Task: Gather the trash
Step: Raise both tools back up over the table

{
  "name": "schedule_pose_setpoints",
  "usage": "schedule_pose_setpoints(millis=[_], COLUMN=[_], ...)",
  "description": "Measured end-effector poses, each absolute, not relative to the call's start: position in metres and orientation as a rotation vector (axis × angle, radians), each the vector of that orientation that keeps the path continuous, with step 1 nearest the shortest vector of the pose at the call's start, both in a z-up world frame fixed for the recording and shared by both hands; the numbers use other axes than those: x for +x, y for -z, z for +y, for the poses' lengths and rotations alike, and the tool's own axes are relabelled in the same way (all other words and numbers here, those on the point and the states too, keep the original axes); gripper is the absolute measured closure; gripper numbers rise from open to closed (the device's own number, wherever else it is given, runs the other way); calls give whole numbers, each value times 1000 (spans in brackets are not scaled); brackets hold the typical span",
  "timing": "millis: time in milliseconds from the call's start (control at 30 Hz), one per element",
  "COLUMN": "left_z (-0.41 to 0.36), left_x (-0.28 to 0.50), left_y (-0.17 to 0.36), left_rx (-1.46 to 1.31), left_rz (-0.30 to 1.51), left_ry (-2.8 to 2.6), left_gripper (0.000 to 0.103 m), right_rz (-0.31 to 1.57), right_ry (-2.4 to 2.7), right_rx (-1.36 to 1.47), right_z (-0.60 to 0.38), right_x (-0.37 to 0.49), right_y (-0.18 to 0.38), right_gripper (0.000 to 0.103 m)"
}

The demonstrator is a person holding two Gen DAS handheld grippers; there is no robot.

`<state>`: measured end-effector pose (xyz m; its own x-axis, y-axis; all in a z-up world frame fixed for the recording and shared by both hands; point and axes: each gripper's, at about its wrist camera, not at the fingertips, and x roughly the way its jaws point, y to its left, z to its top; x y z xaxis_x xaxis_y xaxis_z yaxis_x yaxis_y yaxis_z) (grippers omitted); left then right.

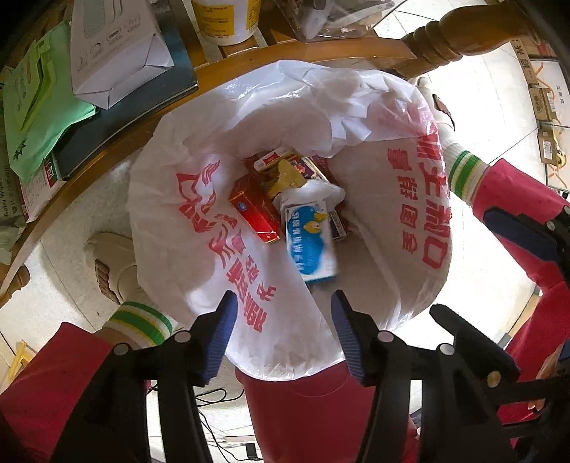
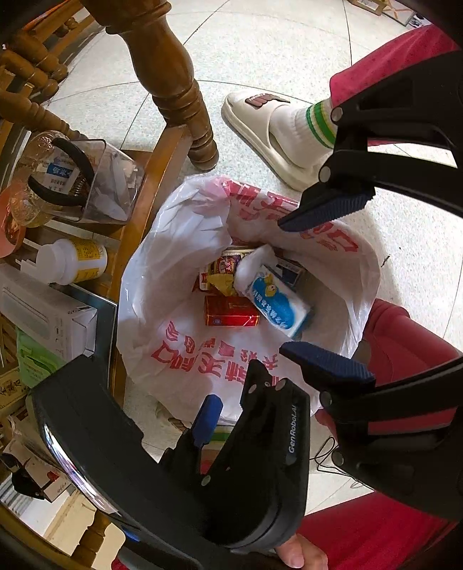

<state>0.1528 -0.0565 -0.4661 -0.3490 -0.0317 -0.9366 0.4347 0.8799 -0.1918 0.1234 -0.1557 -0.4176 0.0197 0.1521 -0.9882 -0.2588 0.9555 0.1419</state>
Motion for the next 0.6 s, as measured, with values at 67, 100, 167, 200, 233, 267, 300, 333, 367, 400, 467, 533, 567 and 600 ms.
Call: schedule_pose_setpoints(millis=[67,100,167,200,233,267,300,333,367,400,467,533,567,600], left_z=[-58,-58,-58,-58,-58,-57,-57,-57,-56,-56,-56,-54,-54,-52], left_x=[152,151,149,148,147,147,146,145,145,144,142,140,139,136], left_y=[464,463,462,460,459,458,455,453,451,447,439,428,422,413], left_rx=[306,309,317,322,328,332,338,340,345,353,372,386,388,389], left_rz=[1870,1866,1861,1857,1851,1846,1839,1833,1825,1816,1789,1754,1740,1719], left_ry=[497,500,502,503,504,502,500,500,499,497,489,486,486,482], left_gripper=[47,47,46,46,46,46,45,45,44,44,39,37,35,34], right_rz=[1518,1517,1515,1513,1512,1509,1507,1505,1500,1496,1483,1467,1462,1452], right_ry=[-320,-320,-321,-321,-321,-322,-323,-323,-325,-326,-326,-327,-326,-325], right_rx=[-84,-85,-86,-84,-83,-81,-81,-81,-80,-79,-80,-73,-70,-64], right_z=[-155,-155,-154,-154,-154,-153,-153,-153,-153,-152,-152,-152,-151,-152], right_x=[123,122,122,121,121,120,120,119,118,116,113,108,107,105], right_y=[416,415,414,413,411,409,407,405,402,398,389,379,375,368], right_gripper=[40,40,40,40,40,40,40,40,40,40,40,40,39,38])
